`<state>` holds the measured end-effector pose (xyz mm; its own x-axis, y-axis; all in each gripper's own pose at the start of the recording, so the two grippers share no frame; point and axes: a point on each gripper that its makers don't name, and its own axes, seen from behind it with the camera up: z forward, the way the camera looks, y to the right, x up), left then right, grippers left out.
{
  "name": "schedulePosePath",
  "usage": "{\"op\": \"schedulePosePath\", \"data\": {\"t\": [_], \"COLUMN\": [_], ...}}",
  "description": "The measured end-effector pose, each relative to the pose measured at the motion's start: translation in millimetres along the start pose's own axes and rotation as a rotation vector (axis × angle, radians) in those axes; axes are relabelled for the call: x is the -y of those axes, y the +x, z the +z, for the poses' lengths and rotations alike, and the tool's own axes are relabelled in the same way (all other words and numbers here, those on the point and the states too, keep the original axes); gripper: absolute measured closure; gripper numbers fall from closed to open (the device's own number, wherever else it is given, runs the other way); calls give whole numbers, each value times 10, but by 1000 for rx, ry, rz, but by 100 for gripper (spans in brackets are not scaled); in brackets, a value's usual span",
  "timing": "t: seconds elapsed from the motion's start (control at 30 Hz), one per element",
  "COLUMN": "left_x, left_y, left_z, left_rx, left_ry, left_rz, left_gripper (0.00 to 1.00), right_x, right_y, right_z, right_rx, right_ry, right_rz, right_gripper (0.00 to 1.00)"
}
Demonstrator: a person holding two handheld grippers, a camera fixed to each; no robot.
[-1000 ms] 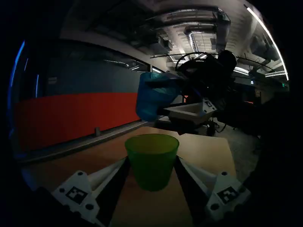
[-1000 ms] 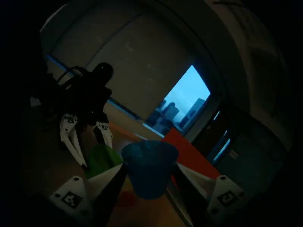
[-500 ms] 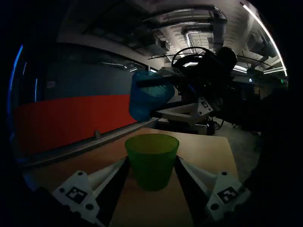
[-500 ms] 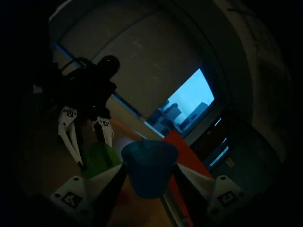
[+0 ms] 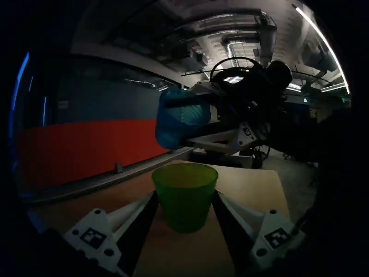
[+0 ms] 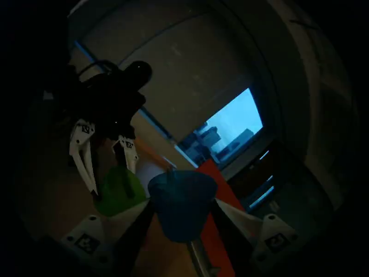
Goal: Pour water
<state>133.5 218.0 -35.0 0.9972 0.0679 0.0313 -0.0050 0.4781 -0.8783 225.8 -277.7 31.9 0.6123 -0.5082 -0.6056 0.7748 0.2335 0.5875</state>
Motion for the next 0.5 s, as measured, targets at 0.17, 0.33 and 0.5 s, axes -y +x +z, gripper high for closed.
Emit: {"op": "schedulePosePath", "data": {"t": [0.17, 0.33, 0.5], "left_x": [-37, -41, -45], "left_y": [23, 24, 48], "left_z": [11, 30, 35], "left_rx": [-6, -10, -18], "left_ry": [-4, -5, -4], "left_rz": [-3, -5, -10], "left_gripper": [19, 19, 19], "right_x": [-9, -28, -38], "right_y": [-8, -8, 3], "right_z": [-2, 7, 17], "right_rx": [3, 5, 9], "right_ry": [2, 2, 2], "right_rz": [-14, -37, -62], "right_gripper": [2, 2, 2]}}
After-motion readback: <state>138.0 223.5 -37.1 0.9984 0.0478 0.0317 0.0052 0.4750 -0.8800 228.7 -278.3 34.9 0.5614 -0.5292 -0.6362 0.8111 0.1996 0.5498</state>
